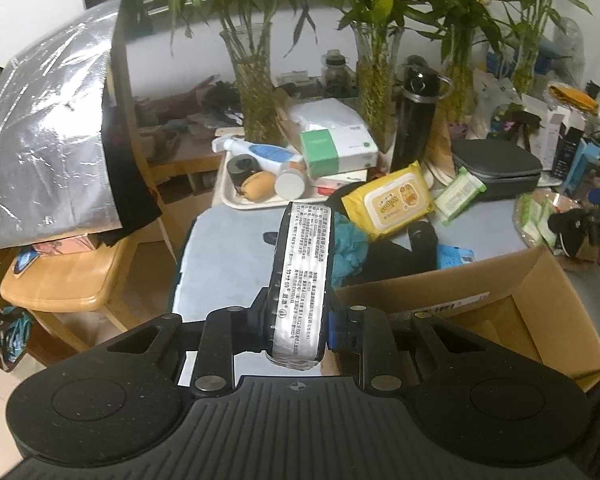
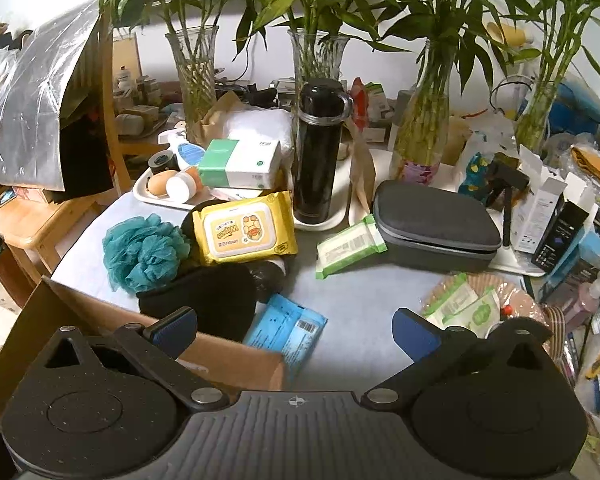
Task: Organize soft objects
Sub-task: 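Hold the box in the left gripper while the right tool approaches the green wipe pack, then grasp the green-and-white wipe pack with the right gripper and lift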
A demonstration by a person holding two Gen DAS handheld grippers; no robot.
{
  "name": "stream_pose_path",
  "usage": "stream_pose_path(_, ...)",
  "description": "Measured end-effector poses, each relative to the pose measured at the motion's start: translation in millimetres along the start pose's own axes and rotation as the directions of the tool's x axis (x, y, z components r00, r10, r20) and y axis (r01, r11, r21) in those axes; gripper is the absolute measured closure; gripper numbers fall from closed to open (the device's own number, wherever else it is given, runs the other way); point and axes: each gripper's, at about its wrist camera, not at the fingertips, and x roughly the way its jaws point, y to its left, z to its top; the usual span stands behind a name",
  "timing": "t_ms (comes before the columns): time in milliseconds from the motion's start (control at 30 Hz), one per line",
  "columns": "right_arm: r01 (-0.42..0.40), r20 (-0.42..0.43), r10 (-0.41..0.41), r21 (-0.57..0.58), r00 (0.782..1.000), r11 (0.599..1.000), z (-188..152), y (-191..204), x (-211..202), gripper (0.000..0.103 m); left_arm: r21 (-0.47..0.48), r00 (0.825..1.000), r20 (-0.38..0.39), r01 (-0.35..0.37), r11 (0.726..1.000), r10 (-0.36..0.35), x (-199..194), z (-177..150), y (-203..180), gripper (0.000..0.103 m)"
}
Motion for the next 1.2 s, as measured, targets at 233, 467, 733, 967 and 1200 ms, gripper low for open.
stream_pose_path(233,-0.030,0.000,0.030,0.015,1.000,0.999,9,-21,27,0.000,-0.040,0.994,0.007,0.107,0.993,-0.107,13,-19,10,0.077)
stream_pose_path(467,-0.085,0.003,0.085,0.016,0.996,0.996,15,-37,63,0.000,-0.055,0.989,0.023,0.150,0.987,-0.149,14,-31,16,0.077)
stream_pose_path(733,-0.094,0.015,0.093,0.072,0.996,0.993,11,-58,111,0.000,-0.049,0.980,0.043,0.196,0.979,-0.194,13,-37,15,0.077)
stream_pose_path(967,0.032,0.019,-0.033,0.059,0.999,0.998,15,-61,135,0.000,-0.063,0.975,0.050,0.218,0.974,-0.215,16,-37,12,0.077)
stream_pose_path(1200,0.065,0.030,-0.067,0.054,0.997,0.996,16,-67,167,0.000,-0.076,0.971,0.052,0.237,0.968,-0.234,18,-38,8,0.077)
